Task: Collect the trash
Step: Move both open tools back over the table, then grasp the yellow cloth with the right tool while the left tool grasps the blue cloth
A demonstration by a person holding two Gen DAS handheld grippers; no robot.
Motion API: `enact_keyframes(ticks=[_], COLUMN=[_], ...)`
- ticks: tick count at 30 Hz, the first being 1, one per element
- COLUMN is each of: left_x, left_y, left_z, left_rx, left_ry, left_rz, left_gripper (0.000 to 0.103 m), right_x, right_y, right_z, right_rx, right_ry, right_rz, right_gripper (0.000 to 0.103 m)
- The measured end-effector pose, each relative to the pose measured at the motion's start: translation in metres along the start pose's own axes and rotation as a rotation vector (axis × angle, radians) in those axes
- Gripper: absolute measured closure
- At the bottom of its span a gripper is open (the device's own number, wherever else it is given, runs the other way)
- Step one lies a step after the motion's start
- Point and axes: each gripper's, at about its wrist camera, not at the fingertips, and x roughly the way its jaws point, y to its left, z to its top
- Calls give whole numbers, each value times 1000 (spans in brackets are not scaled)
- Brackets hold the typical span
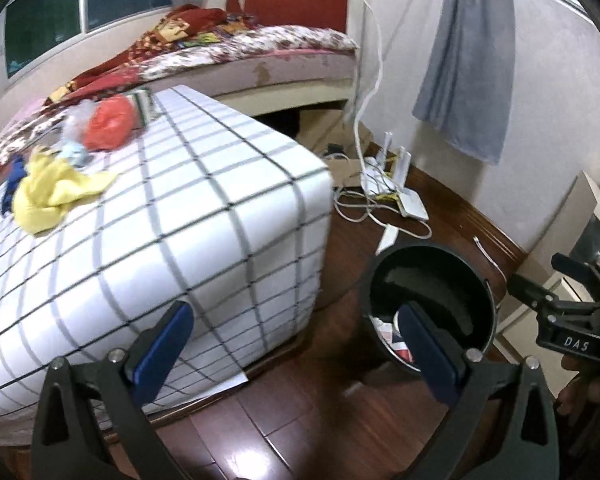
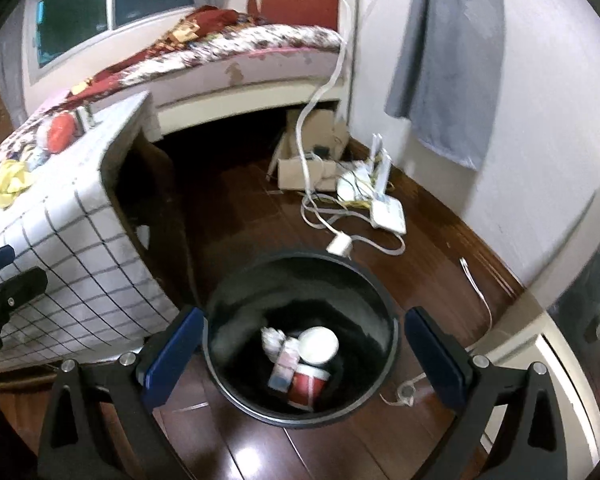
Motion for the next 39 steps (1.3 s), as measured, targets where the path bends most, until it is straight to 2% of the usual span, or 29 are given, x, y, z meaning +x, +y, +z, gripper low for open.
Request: enact_keyframes(ticks=[8,13,18,23,27,30,35,39], left_x=[-27,-44,-59,-67,-75,-81,-78,-72], left_y=[48,90,137,184,215,238,269,281], left_z=[-5,-4,-6,-9,-10,-12,-19,-22], left_rx=[-57,-121,-184,-256,-309,-349,-404,-422], left_ry=[-58,-87,-108,-106,-119,-144,-124,-103], left_rz=[99,171,231,297,333,368,365,376], left_gripper=[0,0,0,0,0,0,1,1], right_x=[-15,-20,-31,-28,-31,-21,3,26], right_y=[55,95,136,198,246,287,350,384], right_z=[19,32,56,91,106,113,115,117], right_rx=[-80,-126,-135,-206,-257,-329,-451,-499], right_ry=[-105,-149,-241,-200,-238,-212,-149,-100], right_rz=[97,164,257,357,394,452,518,522], right_gripper=[1,1,1,1,1,1,1,1])
